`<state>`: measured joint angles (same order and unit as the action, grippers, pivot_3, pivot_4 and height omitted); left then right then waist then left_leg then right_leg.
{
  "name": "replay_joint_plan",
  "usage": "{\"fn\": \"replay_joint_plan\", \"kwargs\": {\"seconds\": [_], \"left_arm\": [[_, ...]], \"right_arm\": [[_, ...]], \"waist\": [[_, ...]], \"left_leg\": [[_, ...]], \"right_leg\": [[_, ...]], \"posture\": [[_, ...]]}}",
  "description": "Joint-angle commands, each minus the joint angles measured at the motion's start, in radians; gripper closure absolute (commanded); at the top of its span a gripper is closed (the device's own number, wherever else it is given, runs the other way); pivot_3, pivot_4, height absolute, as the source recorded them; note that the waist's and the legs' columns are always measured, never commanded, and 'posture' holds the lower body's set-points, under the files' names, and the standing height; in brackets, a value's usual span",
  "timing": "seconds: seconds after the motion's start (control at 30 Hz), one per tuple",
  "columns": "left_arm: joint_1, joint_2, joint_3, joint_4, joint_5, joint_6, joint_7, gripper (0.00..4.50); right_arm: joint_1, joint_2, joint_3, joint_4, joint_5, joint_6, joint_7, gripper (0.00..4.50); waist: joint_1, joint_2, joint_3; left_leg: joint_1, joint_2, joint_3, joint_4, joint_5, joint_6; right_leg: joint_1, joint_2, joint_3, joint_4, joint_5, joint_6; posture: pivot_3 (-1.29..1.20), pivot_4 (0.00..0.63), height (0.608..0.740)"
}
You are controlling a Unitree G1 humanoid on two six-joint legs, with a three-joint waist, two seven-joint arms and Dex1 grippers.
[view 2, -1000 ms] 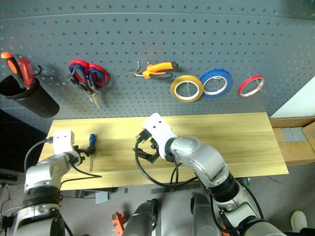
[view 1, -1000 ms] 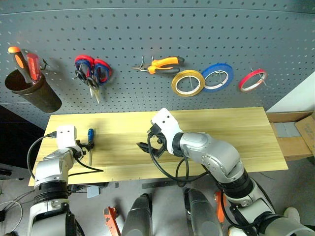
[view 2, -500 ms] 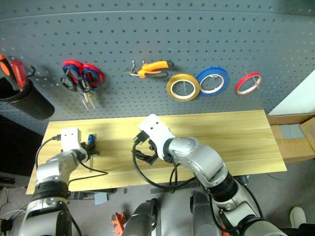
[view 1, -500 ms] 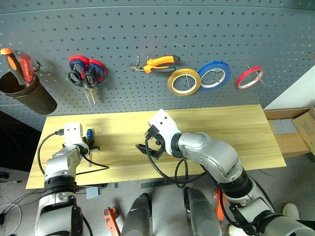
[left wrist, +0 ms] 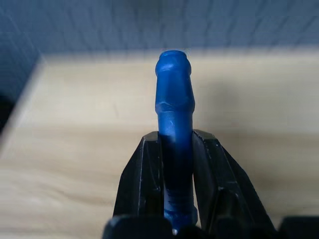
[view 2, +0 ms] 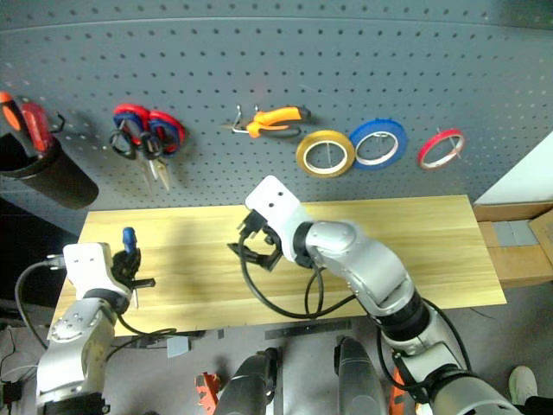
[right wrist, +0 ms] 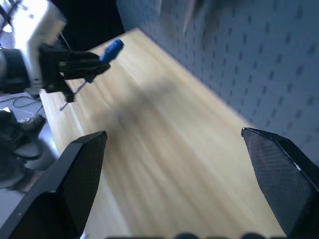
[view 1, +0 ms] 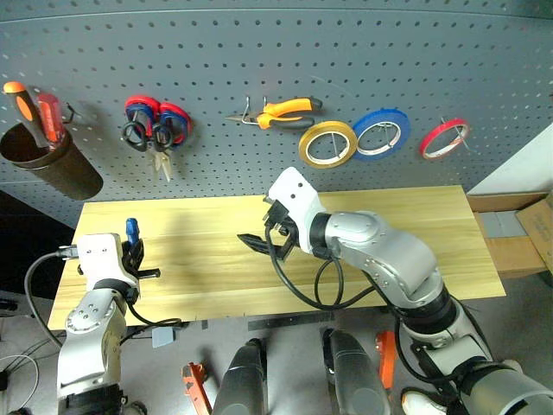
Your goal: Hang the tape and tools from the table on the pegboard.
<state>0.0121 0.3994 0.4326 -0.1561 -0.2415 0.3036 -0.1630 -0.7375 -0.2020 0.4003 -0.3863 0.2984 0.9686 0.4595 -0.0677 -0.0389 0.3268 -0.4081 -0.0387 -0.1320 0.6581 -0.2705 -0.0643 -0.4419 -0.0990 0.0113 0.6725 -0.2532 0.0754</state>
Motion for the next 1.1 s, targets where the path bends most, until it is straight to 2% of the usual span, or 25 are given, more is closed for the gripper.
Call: {"fn": "replay_joint_plan", "kwargs": {"seconds": [0.03,0.13,0.37,0.53,0.7,0.87,1.1], "left_arm": [[0.042,-0.003,0.047,-0.174,0.004,-0.075,0.014,4.02],[0.05,0.006,0.078,-0.244,0.036,-0.116,0.043,4.02],[-0.032,0.059,0.136,-0.322,0.067,-0.171,0.078,4.02],[-0.21,0.146,0.116,-0.28,0.05,-0.169,0.051,4.02],[-0.422,0.234,0.095,-0.092,0.039,-0.228,-0.001,4.02],[-0.599,0.281,0.063,0.227,0.059,-0.375,-0.053,4.02],[-0.739,0.249,-0.001,0.582,0.111,-0.604,-0.033,4.02]], "right_arm": [[-0.011,-0.022,-0.038,-0.04,0.001,-0.182,0.081,0.0],[-0.005,-0.043,-0.064,-0.006,0.004,-0.279,0.131,0.0],[-0.051,-0.055,-0.096,0.064,0.053,-0.348,0.259,0.0],[-0.075,-0.046,-0.087,0.114,0.028,-0.394,0.279,0.0],[-0.078,-0.041,-0.088,0.13,0.005,-0.41,0.263,0.0],[-0.069,-0.038,-0.094,0.122,-0.015,-0.403,0.238,0.0],[-0.046,-0.059,-0.088,0.087,-0.036,-0.384,0.208,0.0]], "waist": [[0.006,0.0,-0.001],[0.016,-0.004,-0.006],[0.04,-0.008,-0.043],[0.055,-0.013,-0.07],[0.062,-0.013,-0.087],[0.058,-0.014,-0.09],[0.033,-0.015,-0.091]], "left_leg": [[0.0,0.0,0.0,0.0,0.0,0.0],[-0.001,0.0,0.002,0.0,0.001,-0.001],[-0.001,0.0,0.005,0.0,0.002,-0.004],[-0.001,0.0,0.003,0.001,0.003,-0.004],[0.0,0.0,0.003,0.002,0.003,-0.005],[0.0,0.0,0.003,0.002,0.003,-0.006],[0.0,0.0,0.003,0.003,0.003,-0.006]], "right_leg": [[0.0,0.0,0.0,0.0,0.0,0.0],[0.0,0.0,0.0,0.0,0.0,0.0],[0.001,0.001,-0.001,-0.001,0.0,0.0],[0.002,0.002,-0.003,0.0,0.0,0.0],[0.002,0.003,-0.003,0.0,0.0,0.0],[0.002,0.003,-0.003,0.001,0.0,0.0],[0.002,0.003,-0.003,0.001,0.0,0.0]], "posture": [[0.01,0.255,0.74],[0.04,0.221,0.74],[0.09,0.16,0.74],[0.08,0.135,0.74],[0.05,0.131,0.74],[0.02,0.137,0.74],[-0.05,0.135,0.74]]}}
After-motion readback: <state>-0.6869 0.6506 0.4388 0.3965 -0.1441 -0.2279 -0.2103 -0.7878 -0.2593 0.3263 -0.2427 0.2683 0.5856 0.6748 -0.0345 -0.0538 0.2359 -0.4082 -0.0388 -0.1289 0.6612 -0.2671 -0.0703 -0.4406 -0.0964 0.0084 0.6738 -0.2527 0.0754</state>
